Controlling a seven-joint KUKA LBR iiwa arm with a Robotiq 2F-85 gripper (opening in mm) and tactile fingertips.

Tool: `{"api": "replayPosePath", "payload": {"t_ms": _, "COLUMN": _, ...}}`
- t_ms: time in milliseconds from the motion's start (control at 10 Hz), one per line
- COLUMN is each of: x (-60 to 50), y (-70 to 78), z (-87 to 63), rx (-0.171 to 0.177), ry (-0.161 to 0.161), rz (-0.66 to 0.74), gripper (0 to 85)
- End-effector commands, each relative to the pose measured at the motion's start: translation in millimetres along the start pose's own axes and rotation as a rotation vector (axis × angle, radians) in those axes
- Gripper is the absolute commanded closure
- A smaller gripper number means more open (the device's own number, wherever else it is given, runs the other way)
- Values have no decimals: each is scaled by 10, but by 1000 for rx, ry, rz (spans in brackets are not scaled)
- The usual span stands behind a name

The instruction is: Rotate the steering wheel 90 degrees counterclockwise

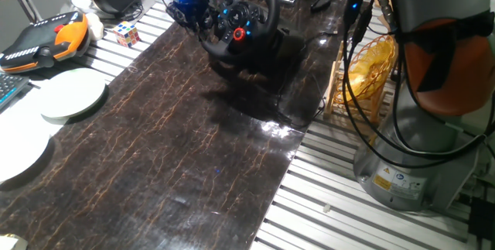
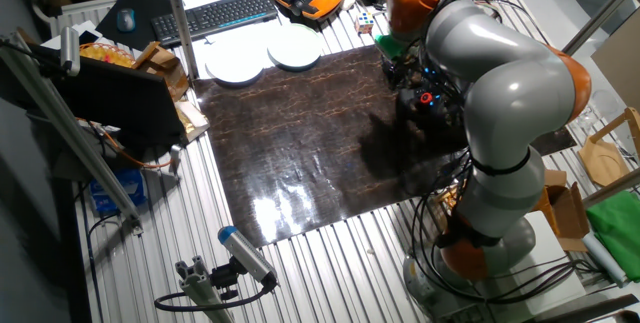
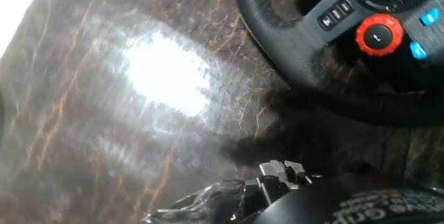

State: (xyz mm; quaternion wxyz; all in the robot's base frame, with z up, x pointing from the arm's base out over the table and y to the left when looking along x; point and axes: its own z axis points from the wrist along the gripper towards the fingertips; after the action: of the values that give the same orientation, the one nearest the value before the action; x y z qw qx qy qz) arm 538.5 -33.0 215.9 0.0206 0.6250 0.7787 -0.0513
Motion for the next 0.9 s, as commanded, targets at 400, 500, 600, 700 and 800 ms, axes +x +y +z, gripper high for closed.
{"api": "replayPosePath", "payload": {"t_ms": 400, "x": -71, "y": -17, "z": 1, "rx": 3, "ry": 15, "rz": 10, "gripper": 843}}
{"api": "replayPosePath", "payload": {"t_ms": 500, "x": -71, "y": -17, "z": 1, "rx": 4, "ry": 23, "rz": 16, "gripper": 843}}
{"api": "replayPosePath", "payload": {"t_ms": 600, "x": -71, "y": -17, "z": 1, "rx": 1, "ry": 30, "rz": 14, "gripper": 843}}
{"api": "replayPosePath", "payload": {"t_ms": 700, "x": -71, "y": -17, "z": 1, "rx": 1, "ry": 6, "rz": 24, "gripper": 843}}
{"api": "replayPosePath", "payload": {"t_ms": 800, "x": -71, "y": -17, "z": 1, "rx": 10, "ry": -19, "rz": 39, "gripper": 843}}
